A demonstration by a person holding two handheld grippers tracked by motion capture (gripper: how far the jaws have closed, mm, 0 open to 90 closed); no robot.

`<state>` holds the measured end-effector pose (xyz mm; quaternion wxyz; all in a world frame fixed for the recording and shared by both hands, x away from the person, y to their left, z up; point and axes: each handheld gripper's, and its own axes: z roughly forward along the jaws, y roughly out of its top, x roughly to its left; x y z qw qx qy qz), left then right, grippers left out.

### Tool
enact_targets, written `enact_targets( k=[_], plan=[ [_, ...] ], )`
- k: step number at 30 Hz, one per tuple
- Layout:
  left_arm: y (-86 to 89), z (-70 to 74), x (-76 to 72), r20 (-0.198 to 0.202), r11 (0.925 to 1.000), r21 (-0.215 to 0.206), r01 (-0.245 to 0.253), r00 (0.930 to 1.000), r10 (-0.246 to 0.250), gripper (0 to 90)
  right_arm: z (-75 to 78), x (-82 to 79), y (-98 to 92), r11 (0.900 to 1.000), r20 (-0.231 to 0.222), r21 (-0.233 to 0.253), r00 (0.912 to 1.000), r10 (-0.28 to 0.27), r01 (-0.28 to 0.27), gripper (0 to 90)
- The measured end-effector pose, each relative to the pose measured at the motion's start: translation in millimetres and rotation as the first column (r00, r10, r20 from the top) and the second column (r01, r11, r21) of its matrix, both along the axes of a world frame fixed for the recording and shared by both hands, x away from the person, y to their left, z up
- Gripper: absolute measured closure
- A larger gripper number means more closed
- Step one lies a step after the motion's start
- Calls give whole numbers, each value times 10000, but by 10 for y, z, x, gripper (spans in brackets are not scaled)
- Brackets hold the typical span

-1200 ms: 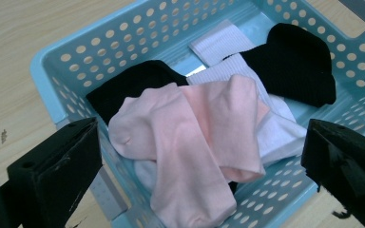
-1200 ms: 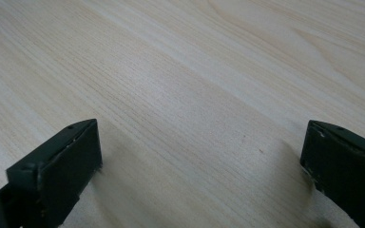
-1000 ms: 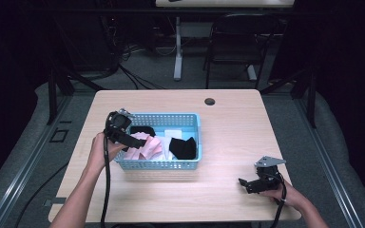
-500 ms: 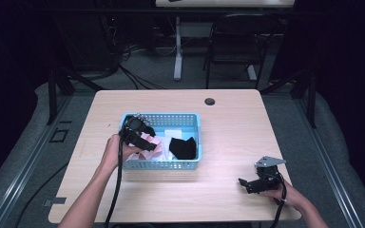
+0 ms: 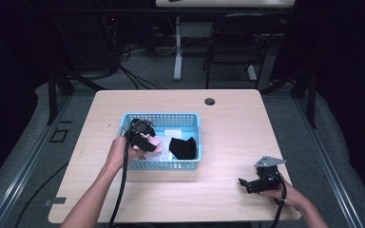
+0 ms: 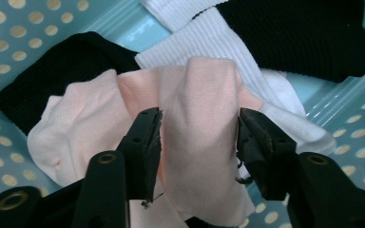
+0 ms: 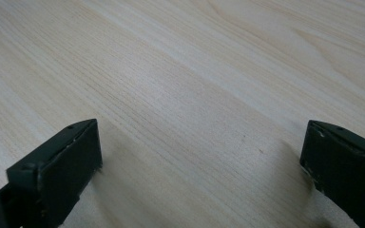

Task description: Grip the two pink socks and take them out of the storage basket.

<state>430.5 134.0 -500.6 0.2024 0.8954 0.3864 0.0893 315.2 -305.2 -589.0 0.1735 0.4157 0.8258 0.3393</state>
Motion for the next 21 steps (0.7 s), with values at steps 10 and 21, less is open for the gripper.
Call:
enact_targets(
  k=[10, 21],
  plan=[
    [21, 9, 9, 36, 9999, 154, 72, 10000, -73, 757, 0, 0, 0, 10000, -5, 2, 10000, 2, -2, 0],
    [116, 244, -67, 678, 9989, -447, 168, 9976, -137, 839, 0, 0, 0, 10000, 0, 0, 10000, 1, -1, 0]
  ],
)
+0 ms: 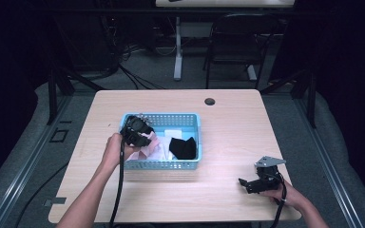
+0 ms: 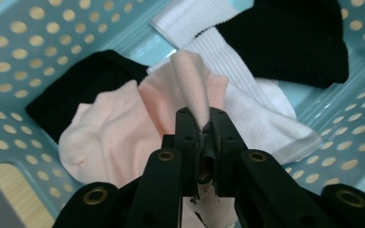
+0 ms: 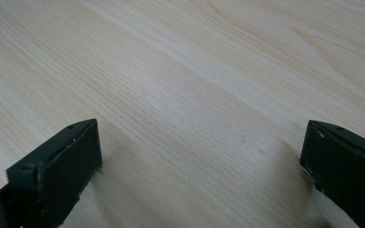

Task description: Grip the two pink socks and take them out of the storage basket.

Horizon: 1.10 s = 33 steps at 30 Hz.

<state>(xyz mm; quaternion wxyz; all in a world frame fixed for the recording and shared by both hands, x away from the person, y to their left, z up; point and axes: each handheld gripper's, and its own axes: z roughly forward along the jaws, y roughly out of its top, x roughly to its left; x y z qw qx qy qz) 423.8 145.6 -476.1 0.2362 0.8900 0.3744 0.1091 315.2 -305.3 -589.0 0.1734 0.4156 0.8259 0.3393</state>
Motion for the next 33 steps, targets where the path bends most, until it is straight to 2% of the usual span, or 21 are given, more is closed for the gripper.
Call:
enact_targets(
  k=[7, 15, 33],
  plan=[
    [69, 255, -23, 499, 9994, -344, -14, 9988, 31, 848, 2, 0, 0, 10000, -17, 0, 10000, 0, 0, 0],
    [127, 496, -38, 757, 9977, -677, 45, 9971, 6, 854, 0, 0, 0, 10000, -6, -3, 10000, -3, 3, 0],
    [300, 840, -67, 1224, 9941, -1083, -55, 9923, 189, 856, 1, 1, 0, 10000, -14, -1, 10000, 0, 0, 0]
  ],
)
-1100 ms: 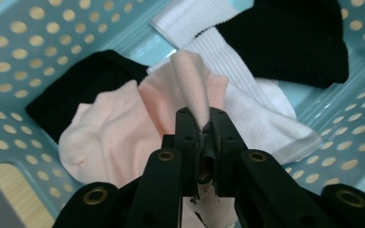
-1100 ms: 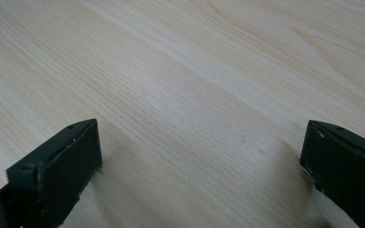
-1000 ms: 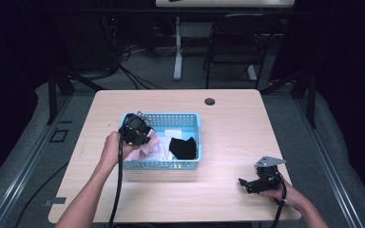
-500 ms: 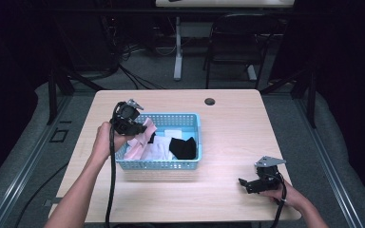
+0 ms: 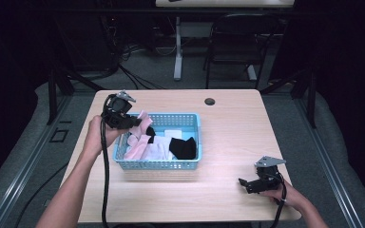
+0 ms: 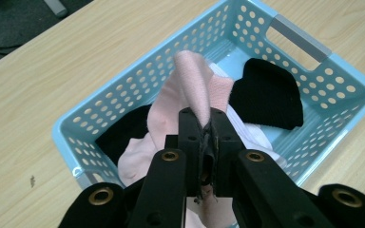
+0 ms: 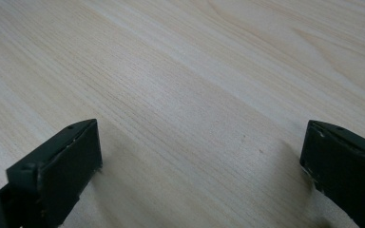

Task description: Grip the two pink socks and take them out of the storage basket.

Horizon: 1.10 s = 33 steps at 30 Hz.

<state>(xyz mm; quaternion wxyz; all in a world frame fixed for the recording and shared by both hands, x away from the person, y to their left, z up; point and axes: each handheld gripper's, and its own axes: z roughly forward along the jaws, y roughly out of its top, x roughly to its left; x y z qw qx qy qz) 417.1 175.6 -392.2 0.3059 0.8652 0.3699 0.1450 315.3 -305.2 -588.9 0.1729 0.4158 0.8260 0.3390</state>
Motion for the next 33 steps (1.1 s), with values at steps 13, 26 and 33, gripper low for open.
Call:
enact_targets(
  k=[13, 26, 33],
  plan=[
    [243, 134, -45, 129, 9993, -18, -365, 9993, 365, 857, 4, 0, -2, 10000, -32, -38, 10000, 12, -12, 0],
    [659, 272, -101, 179, 9938, 10, -1115, 9936, 1115, 857, 4, 1, -2, 10000, -30, -35, 10000, 15, -15, 0],
    [891, 280, -135, -9, 9887, 58, -1499, 9887, 1500, 857, 2, 1, -1, 10000, -26, -17, 10000, 14, -14, 0]
  ],
)
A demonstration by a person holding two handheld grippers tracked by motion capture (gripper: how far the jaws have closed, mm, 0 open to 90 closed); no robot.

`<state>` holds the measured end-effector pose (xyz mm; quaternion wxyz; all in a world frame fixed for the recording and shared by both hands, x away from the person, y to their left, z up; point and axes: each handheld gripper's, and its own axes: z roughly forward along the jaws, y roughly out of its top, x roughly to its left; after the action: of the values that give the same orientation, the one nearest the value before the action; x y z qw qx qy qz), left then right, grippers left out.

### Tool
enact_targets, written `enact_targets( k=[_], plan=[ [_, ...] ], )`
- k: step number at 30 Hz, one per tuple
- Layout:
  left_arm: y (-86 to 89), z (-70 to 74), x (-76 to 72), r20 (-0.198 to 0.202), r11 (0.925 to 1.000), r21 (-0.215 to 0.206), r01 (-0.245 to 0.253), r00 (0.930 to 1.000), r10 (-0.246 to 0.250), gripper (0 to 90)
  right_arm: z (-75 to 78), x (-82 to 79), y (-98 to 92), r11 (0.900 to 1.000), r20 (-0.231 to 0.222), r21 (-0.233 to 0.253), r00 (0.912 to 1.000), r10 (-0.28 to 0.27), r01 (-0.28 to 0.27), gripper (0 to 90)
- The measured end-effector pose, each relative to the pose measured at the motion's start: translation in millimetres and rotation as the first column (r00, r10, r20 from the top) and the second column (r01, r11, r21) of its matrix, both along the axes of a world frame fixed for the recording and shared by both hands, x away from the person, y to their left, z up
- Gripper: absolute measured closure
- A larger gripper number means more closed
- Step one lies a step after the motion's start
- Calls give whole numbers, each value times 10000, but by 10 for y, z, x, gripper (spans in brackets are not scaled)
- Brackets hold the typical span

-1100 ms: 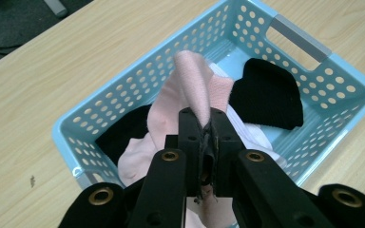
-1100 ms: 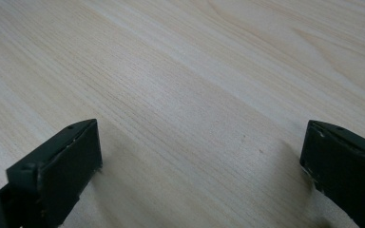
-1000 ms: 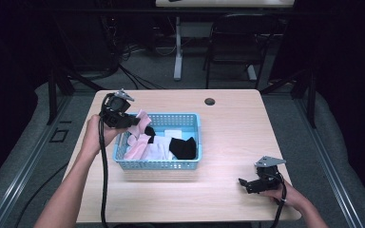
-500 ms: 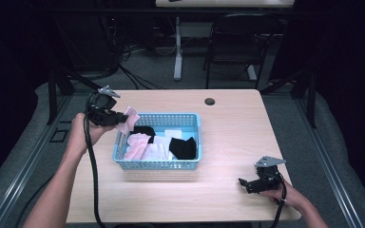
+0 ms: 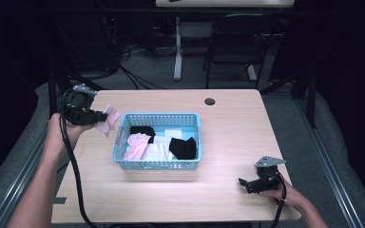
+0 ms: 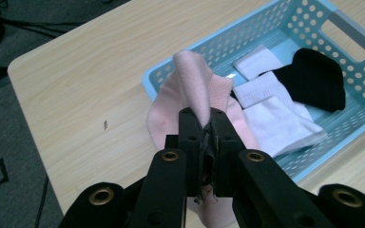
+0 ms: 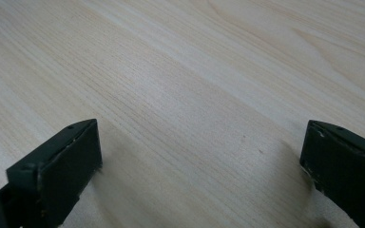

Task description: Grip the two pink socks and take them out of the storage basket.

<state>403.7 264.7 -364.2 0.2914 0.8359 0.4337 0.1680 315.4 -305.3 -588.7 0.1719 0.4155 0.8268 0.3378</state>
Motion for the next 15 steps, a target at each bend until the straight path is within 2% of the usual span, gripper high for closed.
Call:
enact_targets(
  k=[5, 15],
  plan=[
    [150, -29, -5, -135, 9995, 13, -306, 9994, 307, 857, 1, 0, -1, 10000, -4, -21, 10000, -1, 1, 0],
    [406, -192, 37, -747, 9959, 110, -896, 9931, 902, 857, 1, 0, -1, 10000, -2, -11, 10000, -3, 3, 0]
  ],
)
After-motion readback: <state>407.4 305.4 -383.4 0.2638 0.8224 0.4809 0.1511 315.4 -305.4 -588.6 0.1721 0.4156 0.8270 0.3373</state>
